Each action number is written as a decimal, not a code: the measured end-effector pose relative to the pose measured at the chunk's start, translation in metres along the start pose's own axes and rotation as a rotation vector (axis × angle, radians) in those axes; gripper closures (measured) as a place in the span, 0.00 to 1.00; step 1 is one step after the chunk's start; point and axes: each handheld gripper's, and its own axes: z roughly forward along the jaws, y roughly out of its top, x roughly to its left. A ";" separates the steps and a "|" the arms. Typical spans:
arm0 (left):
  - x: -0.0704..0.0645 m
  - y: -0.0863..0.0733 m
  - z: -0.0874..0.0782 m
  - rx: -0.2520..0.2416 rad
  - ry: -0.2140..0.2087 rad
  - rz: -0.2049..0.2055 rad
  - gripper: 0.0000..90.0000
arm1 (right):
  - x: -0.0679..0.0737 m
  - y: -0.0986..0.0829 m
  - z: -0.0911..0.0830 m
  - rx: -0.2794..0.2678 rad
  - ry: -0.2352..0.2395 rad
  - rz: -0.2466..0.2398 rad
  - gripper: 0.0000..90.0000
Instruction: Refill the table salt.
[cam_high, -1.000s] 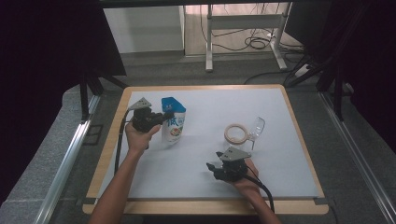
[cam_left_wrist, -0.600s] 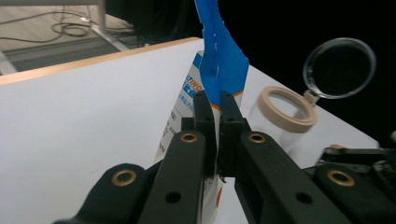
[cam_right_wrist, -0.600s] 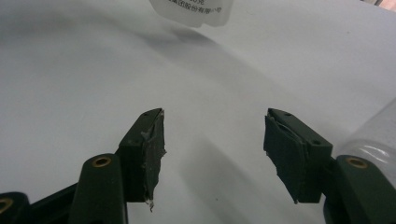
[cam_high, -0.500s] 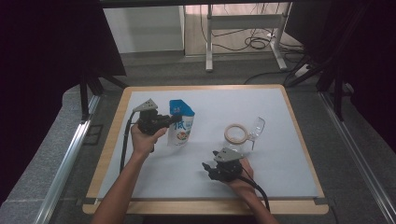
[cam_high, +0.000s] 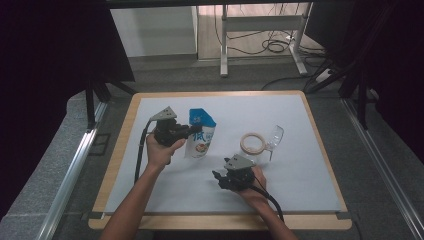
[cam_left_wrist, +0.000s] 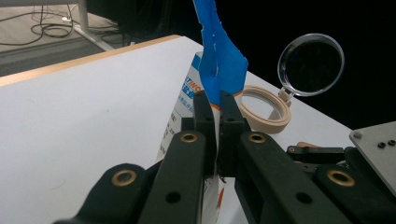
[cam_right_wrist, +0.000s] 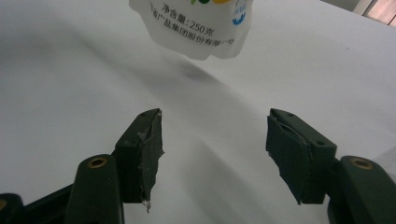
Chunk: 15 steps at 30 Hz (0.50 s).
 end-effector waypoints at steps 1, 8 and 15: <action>-0.001 0.000 0.001 0.002 -0.003 0.000 1.00 | 0.000 0.000 0.001 -0.001 -0.001 0.003 0.41; -0.008 0.004 0.003 0.003 -0.013 0.007 1.00 | 0.002 0.001 0.008 0.010 -0.009 0.001 0.40; -0.018 0.007 0.004 0.001 -0.031 0.010 1.00 | 0.005 0.003 0.015 0.003 -0.018 0.015 0.40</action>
